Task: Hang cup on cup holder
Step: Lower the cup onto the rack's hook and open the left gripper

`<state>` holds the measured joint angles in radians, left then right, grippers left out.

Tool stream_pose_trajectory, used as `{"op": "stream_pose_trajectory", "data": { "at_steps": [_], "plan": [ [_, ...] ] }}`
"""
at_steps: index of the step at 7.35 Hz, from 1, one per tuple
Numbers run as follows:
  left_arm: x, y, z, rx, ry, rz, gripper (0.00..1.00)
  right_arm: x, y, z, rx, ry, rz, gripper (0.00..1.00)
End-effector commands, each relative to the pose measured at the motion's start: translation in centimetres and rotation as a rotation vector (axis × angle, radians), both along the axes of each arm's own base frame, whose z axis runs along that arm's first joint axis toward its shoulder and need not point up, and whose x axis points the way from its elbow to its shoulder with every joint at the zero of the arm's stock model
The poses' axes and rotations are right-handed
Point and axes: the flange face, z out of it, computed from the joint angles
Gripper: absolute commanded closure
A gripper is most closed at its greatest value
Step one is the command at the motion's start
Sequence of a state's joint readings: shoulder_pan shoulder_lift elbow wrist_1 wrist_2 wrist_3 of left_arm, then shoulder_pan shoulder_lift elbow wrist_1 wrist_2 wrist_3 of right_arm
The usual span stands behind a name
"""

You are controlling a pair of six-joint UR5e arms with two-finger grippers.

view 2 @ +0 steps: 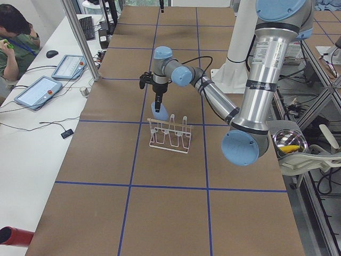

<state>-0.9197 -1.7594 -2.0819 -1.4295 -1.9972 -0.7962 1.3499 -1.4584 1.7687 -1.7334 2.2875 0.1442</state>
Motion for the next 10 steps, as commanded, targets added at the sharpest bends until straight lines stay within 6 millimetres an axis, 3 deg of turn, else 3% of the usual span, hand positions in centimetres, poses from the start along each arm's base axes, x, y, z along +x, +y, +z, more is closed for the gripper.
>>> {"op": "stream_pose_trajectory", "data": {
  "at_steps": [1, 2, 4, 5, 8, 10],
  "plan": [
    [0.6, -0.2, 0.9, -0.017, -0.013, 0.007, 1.00, 0.0, 0.0, 0.0, -0.001, -0.001, 0.000, 0.00],
    [0.8, -0.2, 1.1, -0.019, -0.015, 0.010, 0.99, 0.0, 0.0, -0.1, 0.001, -0.001, 0.000, 0.00],
    [0.9, -0.3, 1.0, -0.020, -0.014, 0.008, 0.09, 0.0, 0.0, -0.1, 0.002, -0.003, 0.000, 0.00],
    [0.8, -0.3, 1.0, -0.011, -0.008, 0.005, 0.01, 0.0, 0.0, -0.1, 0.002, -0.003, 0.000, 0.00],
    [0.5, -0.1, -0.3, 0.012, 0.010, 0.004, 0.01, 0.1, 0.0, -0.2, 0.003, -0.004, 0.001, 0.00],
    [-1.9, -1.0, -1.0, 0.034, 0.019, -0.032, 0.01, 0.1, 0.3, 0.2, 0.002, -0.005, -0.001, 0.00]
  ]
}}
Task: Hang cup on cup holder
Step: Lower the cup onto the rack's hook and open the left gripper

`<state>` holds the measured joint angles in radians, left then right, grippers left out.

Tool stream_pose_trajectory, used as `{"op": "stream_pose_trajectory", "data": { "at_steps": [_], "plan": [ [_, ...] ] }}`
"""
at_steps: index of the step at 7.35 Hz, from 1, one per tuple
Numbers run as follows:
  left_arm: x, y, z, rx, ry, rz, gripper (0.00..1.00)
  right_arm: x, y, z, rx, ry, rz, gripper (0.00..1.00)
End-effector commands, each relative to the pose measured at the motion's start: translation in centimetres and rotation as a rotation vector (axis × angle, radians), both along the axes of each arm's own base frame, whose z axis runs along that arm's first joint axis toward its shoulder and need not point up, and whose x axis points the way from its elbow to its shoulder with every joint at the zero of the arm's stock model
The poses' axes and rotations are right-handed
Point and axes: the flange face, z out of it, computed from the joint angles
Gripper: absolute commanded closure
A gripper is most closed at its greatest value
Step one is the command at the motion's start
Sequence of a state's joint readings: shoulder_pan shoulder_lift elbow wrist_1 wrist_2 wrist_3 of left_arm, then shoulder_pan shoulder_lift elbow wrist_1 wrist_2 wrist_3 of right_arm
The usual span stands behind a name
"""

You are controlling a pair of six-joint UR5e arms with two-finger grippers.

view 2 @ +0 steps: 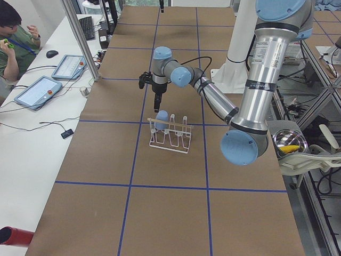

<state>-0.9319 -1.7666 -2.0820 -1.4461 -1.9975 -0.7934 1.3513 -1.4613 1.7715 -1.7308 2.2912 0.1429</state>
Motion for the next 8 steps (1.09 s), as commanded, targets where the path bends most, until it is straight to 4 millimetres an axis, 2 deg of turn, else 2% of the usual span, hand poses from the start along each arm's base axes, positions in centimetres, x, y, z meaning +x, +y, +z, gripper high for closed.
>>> {"op": "stream_pose_trajectory", "data": {
  "at_steps": [1, 2, 3, 5, 7, 8],
  "plan": [
    [-5.4, -1.9, 0.1, 0.086, -0.015, 0.022, 0.01, 0.1, 0.3, 0.4, -0.003, 0.002, -0.001, 0.00],
    [-10.1, -3.2, 0.7, 0.084, 0.015, 0.019, 0.01, 0.1, 0.5, 0.8, -0.007, 0.003, -0.003, 0.00],
    [-13.4, -3.3, 3.0, 0.047, 0.049, 0.017, 0.01, 0.3, 0.8, 1.2, -0.010, 0.004, -0.005, 0.00],
    [-21.1, -3.9, 10.3, 0.013, -0.013, 0.002, 0.01, 2.4, 1.4, 2.3, -0.026, 0.011, 0.030, 0.00],
    [-28.2, -5.4, 19.2, -0.081, -0.046, -0.018, 0.01, 5.3, 3.0, 4.3, -0.064, 0.014, 0.079, 0.00],
    [-29.7, -5.3, 21.4, -0.085, 0.058, 0.019, 0.01, 6.6, 4.3, 5.8, -0.091, 0.019, 0.101, 0.00]
  ]
}}
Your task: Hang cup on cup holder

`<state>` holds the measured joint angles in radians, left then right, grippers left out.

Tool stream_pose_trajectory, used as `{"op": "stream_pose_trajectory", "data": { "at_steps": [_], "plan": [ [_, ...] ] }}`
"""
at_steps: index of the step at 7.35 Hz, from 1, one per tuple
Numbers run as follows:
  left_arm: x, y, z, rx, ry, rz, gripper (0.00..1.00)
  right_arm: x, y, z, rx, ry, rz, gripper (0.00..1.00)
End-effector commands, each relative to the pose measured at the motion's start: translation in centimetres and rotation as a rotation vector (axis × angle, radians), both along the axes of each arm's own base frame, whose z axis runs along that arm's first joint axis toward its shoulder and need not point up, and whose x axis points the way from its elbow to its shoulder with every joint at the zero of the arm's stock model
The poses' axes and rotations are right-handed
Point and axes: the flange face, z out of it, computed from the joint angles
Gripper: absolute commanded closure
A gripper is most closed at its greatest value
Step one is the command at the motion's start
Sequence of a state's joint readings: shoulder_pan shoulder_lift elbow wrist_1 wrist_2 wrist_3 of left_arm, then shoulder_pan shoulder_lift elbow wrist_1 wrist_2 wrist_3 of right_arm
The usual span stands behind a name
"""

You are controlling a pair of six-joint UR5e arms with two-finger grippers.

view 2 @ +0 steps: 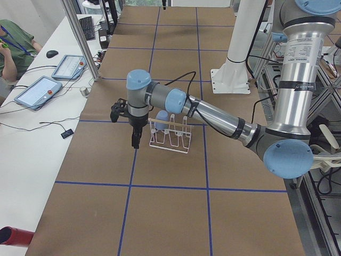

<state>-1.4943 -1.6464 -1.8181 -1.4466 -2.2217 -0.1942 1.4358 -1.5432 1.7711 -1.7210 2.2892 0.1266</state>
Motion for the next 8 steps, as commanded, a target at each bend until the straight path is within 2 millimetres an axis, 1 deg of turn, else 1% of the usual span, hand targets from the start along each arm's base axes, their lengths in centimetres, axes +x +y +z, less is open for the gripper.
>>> {"op": "stream_pose_trajectory", "data": {
  "at_steps": [1, 2, 3, 4, 5, 6, 8],
  "plan": [
    [-4.6, 0.3, 5.1, -0.007, 0.087, 0.040, 0.01, 2.9, 2.7, 3.0, -0.026, 0.004, 0.014, 0.00],
    [-4.8, 0.5, 6.9, -0.041, 0.090, 0.034, 0.01, 3.7, 3.5, 3.9, -0.017, 0.002, -0.004, 0.00],
    [-4.7, 1.7, 8.7, -0.071, 0.090, 0.035, 0.01, 4.2, 4.6, 5.0, -0.030, 0.004, -0.005, 0.00],
    [-4.7, 3.5, 10.5, -0.097, 0.090, 0.033, 0.01, 5.4, 5.1, 5.4, -0.023, 0.001, -0.007, 0.00],
    [-4.5, 3.5, 11.0, -0.107, 0.090, 0.035, 0.01, 5.6, 5.7, 6.0, -0.037, 0.002, -0.004, 0.00],
    [-4.5, 3.5, 10.9, -0.109, 0.089, 0.030, 0.01, 6.0, 6.2, 6.4, -0.045, 0.000, 0.006, 0.00],
    [-4.0, 3.2, 10.3, -0.100, 0.087, 0.040, 0.01, 6.3, 6.5, 6.7, -0.049, 0.000, 0.012, 0.00]
  ]
}}
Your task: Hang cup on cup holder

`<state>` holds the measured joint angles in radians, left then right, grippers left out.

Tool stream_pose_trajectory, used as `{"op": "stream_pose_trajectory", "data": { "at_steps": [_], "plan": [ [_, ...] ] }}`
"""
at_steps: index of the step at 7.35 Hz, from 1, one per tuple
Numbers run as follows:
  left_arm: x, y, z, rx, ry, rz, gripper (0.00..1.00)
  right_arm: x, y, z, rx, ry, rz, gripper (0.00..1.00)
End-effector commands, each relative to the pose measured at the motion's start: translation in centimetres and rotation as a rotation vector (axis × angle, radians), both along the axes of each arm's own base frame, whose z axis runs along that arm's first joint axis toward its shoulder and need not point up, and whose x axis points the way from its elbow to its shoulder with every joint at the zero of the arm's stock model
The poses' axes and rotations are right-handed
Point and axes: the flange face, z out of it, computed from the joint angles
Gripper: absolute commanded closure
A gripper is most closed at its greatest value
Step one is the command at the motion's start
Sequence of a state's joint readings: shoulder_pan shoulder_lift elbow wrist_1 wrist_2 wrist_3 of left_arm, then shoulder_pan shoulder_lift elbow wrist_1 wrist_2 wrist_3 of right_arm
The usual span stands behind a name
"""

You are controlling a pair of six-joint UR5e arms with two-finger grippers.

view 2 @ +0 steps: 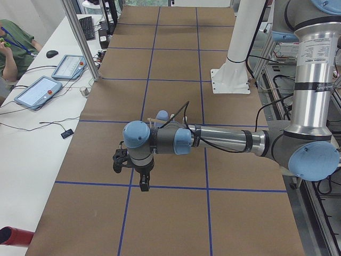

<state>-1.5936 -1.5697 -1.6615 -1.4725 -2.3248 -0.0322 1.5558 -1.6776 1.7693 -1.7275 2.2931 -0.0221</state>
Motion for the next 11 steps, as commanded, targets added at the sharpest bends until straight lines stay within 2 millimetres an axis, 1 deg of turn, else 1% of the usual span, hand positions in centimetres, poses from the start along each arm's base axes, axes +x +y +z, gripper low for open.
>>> {"op": "stream_pose_trajectory", "data": {
  "at_steps": [1, 2, 5, 7, 11],
  "plan": [
    [1.25, -0.38, -0.34, 0.007, -0.001, 0.026, 0.01, 0.20, 0.42, 0.34, -0.009, 0.001, 0.005, 0.00],
    [1.26, -0.45, -0.47, 0.008, -0.001, 0.025, 0.01, 0.20, 0.50, 0.48, -0.012, 0.001, 0.005, 0.00],
    [1.27, -0.67, -0.73, 0.014, 0.001, 0.025, 0.01, 0.20, -0.13, -0.10, -0.007, 0.003, 0.013, 0.00],
    [1.27, -0.86, -0.79, 0.014, 0.001, 0.025, 0.01, 0.26, -0.16, -0.21, -0.002, 0.002, 0.014, 0.00],
    [1.27, -0.85, -0.50, 0.009, 0.001, 0.025, 0.01, 0.26, -0.26, -0.25, 0.002, 0.002, 0.014, 0.00]
  ]
}}
